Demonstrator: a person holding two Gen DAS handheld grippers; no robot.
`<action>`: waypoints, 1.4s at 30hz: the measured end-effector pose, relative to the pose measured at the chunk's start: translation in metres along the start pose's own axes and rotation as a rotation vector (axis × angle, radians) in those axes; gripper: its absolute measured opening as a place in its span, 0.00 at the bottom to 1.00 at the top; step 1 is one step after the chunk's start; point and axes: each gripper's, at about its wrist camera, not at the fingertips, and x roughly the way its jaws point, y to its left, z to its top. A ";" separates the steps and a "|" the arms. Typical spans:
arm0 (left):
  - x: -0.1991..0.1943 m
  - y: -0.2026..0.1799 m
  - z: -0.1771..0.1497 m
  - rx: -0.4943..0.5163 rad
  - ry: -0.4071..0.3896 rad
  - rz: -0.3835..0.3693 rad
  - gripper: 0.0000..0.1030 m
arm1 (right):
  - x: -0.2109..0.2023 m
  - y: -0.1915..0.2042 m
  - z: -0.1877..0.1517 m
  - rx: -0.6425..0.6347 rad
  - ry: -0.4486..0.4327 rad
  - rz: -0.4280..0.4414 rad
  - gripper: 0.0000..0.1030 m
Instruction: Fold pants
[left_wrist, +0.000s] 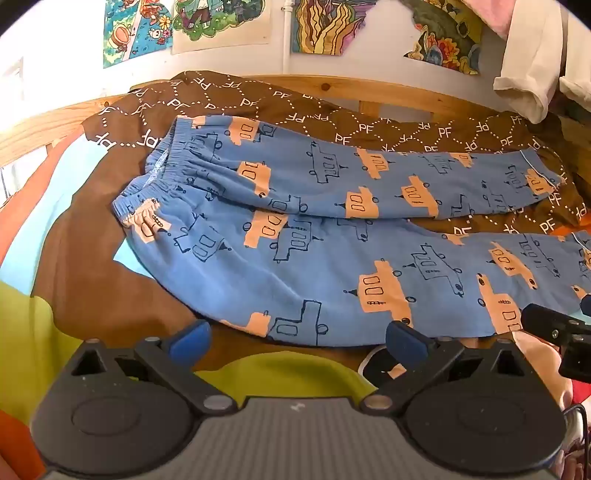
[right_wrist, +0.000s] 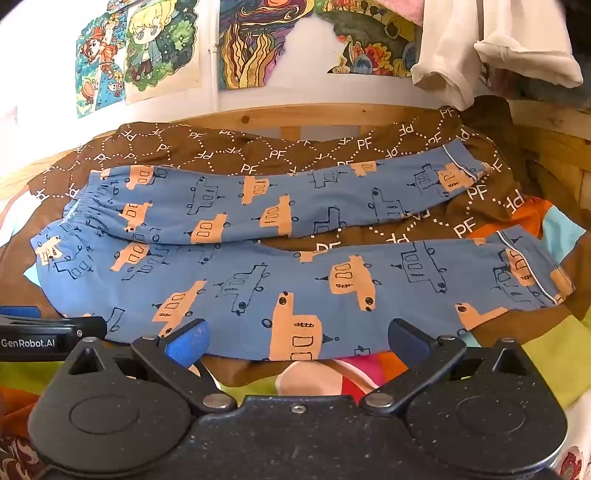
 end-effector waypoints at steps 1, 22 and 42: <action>0.000 0.000 0.000 0.000 0.001 0.000 1.00 | 0.000 0.000 0.000 0.001 0.003 -0.001 0.99; -0.002 -0.001 0.000 -0.001 0.004 -0.005 1.00 | 0.001 -0.002 -0.002 0.010 0.007 -0.002 0.99; -0.001 0.000 0.000 -0.005 0.006 -0.006 1.00 | 0.001 -0.001 -0.002 0.011 0.011 -0.003 0.99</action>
